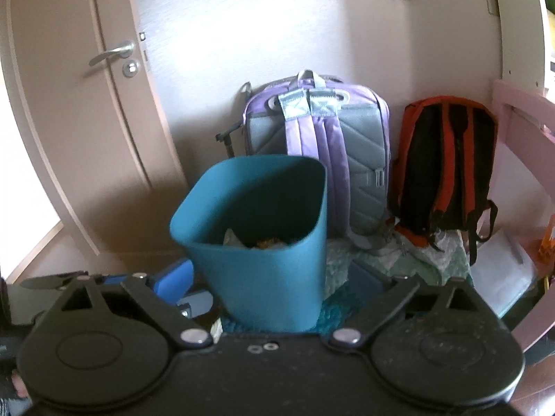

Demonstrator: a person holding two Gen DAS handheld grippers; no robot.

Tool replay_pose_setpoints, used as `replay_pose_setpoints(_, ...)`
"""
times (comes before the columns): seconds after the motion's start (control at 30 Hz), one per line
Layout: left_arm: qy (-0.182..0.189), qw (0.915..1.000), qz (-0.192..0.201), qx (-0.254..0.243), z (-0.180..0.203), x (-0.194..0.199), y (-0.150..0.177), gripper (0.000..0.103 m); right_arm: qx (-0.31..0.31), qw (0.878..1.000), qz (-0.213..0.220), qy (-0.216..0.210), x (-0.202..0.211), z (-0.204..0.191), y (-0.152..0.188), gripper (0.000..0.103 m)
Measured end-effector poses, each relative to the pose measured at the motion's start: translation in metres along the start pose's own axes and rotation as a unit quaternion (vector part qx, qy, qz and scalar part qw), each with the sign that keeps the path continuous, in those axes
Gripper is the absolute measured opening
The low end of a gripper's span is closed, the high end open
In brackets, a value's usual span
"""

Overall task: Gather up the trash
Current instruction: 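Lower both tools back down to the mesh sleeve and cloth bag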

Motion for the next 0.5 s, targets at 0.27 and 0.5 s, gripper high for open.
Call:
replay_pose_setpoints(0.27, 0.011, 0.9987, -0.032, 0.037, -0.003, -0.026, 0.058, 0.093, -0.011, 1.0, -0.022, -0.013, 0.002, 0.025, 0.067, 0.103)
replay_pose_setpoints(0.5, 0.016, 0.9886, -0.105, 0.107, -0.019, -0.09, 0.131, 0.098, -0.026, 0.998, -0.047, -0.011, -0.026, 0.056, 0.139, 0.103)
Point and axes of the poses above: each gripper's, at about its wrist camera, not at the fingertips, and x roughly against the way its jaws point, z to its right, y to its underside, the point moved 4 cm from there along -x, roughly the way its jaws point, and after that the axes turned 7 degrees about y, right-handed, at the moved point
